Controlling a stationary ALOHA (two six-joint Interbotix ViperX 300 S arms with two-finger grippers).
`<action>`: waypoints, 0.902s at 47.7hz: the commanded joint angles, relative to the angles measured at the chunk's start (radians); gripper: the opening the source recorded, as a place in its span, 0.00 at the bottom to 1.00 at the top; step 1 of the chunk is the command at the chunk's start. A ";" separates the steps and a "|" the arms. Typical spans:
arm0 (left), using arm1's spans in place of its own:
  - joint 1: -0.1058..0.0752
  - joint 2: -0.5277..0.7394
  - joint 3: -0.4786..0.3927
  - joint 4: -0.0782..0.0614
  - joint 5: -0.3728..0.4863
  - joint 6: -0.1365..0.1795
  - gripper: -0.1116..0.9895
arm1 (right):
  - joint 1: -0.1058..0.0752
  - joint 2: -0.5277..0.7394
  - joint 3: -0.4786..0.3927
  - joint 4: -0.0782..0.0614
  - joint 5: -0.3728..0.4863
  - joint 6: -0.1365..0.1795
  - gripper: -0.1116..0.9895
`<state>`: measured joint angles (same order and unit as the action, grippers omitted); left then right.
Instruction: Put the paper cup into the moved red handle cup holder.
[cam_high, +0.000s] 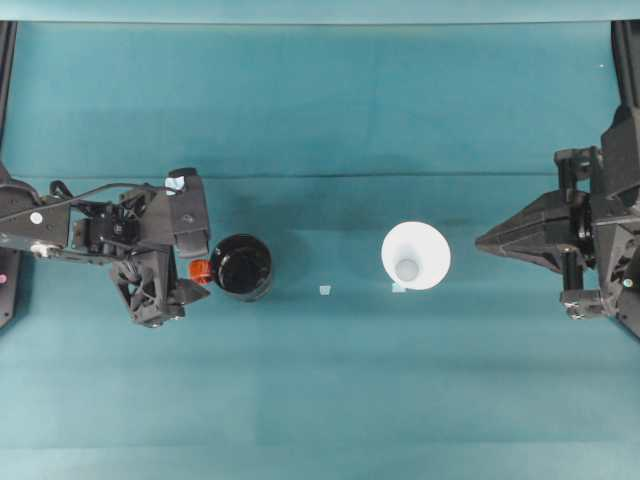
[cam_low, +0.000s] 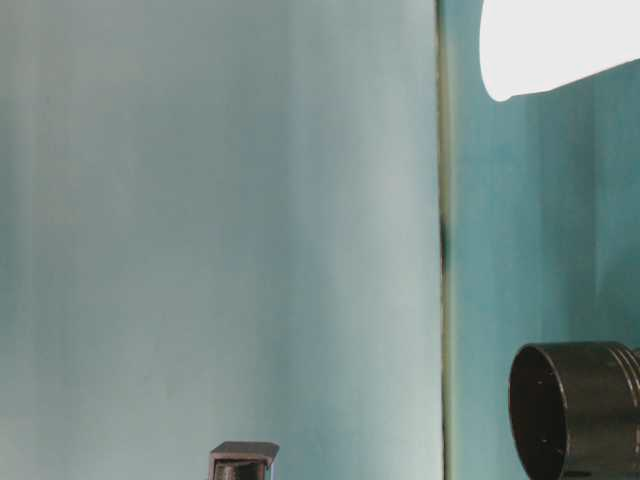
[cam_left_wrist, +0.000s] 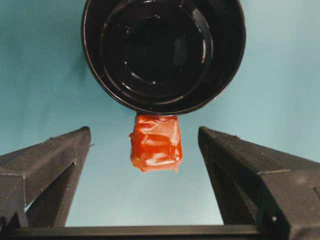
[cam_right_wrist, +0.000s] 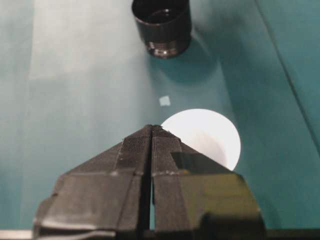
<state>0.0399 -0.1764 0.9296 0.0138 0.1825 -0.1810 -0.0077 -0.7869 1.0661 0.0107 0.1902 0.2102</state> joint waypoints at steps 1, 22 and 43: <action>0.000 -0.003 -0.009 0.003 -0.002 -0.002 0.97 | 0.000 0.003 -0.020 0.003 -0.005 0.009 0.01; -0.003 -0.003 -0.003 0.003 0.000 0.012 0.45 | 0.000 0.003 -0.018 0.003 -0.005 0.008 0.01; -0.006 -0.002 -0.003 0.003 -0.003 0.014 0.37 | 0.000 0.003 -0.018 0.003 -0.003 0.008 0.01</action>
<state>0.0383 -0.1733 0.9327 0.0153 0.1841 -0.1687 -0.0077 -0.7869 1.0661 0.0123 0.1902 0.2102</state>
